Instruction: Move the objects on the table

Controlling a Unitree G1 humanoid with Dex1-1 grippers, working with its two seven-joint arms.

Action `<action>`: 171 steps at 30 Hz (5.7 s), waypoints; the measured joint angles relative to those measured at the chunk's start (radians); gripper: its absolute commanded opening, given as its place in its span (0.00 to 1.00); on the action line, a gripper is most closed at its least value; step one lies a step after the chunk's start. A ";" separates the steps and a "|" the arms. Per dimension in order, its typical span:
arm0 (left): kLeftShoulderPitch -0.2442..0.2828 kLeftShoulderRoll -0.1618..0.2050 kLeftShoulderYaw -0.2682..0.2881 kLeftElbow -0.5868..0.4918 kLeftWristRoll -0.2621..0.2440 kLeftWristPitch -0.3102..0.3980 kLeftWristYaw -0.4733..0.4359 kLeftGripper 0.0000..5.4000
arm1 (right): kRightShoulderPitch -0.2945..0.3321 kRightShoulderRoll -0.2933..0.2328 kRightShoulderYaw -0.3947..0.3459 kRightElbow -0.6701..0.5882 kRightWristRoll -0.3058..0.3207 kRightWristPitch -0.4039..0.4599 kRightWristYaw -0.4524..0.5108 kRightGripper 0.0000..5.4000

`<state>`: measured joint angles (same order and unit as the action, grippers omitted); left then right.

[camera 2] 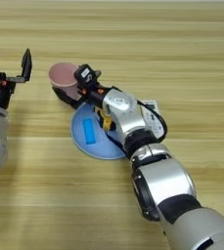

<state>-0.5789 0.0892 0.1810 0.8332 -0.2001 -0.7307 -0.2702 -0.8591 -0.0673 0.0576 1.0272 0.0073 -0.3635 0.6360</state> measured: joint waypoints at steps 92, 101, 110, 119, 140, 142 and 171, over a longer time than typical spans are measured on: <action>0.117 -0.056 -0.245 -0.075 0.074 0.132 -0.362 0.82 | 0.334 -0.129 0.131 -0.728 0.116 0.307 0.173 0.84; 0.117 -0.056 -0.244 -0.075 0.075 0.131 -0.361 0.81 | 0.334 -0.129 0.131 -0.726 0.116 0.306 0.173 0.94; 0.117 -0.056 -0.243 -0.075 0.075 0.131 -0.361 0.79 | 0.334 -0.129 0.130 -0.726 0.118 0.305 0.173 1.00; 0.117 -0.057 -0.242 -0.075 0.075 0.131 -0.360 0.79 | 0.339 -0.137 0.128 -0.736 0.124 0.305 0.182 1.00; 0.114 -0.057 -0.235 -0.064 0.075 0.132 -0.353 0.78 | 0.566 -0.289 0.032 -0.908 0.274 0.279 0.329 1.00; 0.113 -0.057 -0.234 -0.061 0.075 0.132 -0.353 0.78 | 0.572 -0.294 0.011 -0.906 0.294 0.271 0.333 1.00; 0.107 -0.029 -0.185 -0.048 0.036 0.140 -0.398 0.78 | 0.270 -0.161 -0.259 -0.071 0.179 -0.199 -0.293 1.00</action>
<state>-0.4721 0.0600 -0.0036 0.7849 -0.1640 -0.5910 -0.6682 -0.5896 -0.2283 -0.2010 0.9564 0.1862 -0.5627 0.3430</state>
